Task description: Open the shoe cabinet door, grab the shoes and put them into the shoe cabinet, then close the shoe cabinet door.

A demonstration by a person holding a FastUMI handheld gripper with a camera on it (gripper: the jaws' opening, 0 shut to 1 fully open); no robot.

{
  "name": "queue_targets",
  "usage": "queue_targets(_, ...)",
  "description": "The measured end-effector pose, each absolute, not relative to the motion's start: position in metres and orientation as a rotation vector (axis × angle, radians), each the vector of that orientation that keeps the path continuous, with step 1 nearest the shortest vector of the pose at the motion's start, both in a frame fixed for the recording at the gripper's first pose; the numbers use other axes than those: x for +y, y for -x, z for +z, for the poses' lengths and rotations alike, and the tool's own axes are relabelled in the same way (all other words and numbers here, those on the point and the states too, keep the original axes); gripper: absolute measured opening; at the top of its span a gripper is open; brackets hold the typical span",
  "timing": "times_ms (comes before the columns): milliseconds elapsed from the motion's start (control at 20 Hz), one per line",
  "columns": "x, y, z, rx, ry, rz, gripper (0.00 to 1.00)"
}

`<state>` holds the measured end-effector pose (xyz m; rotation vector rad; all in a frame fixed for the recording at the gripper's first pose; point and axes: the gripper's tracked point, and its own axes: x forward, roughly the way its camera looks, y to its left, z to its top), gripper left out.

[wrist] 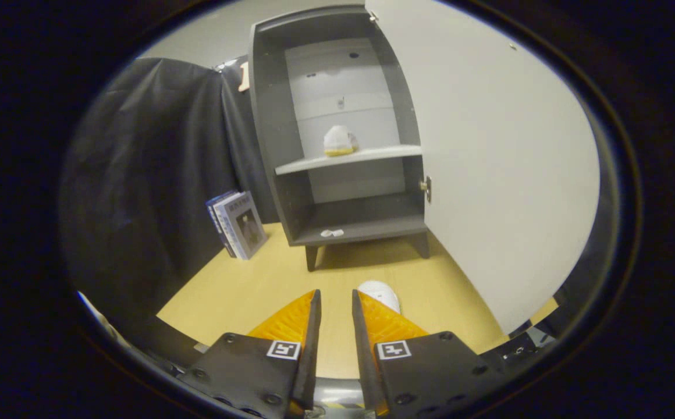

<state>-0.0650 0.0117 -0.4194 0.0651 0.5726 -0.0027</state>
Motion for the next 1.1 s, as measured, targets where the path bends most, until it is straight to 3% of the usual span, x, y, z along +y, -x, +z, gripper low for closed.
queue_targets(450, -0.016, 0.056, -0.556, 0.785, -0.044, -0.113, 0.38)
queue_targets(1100, -0.015, 0.020, -0.605, 0.851, -0.016, -0.122, 0.38)
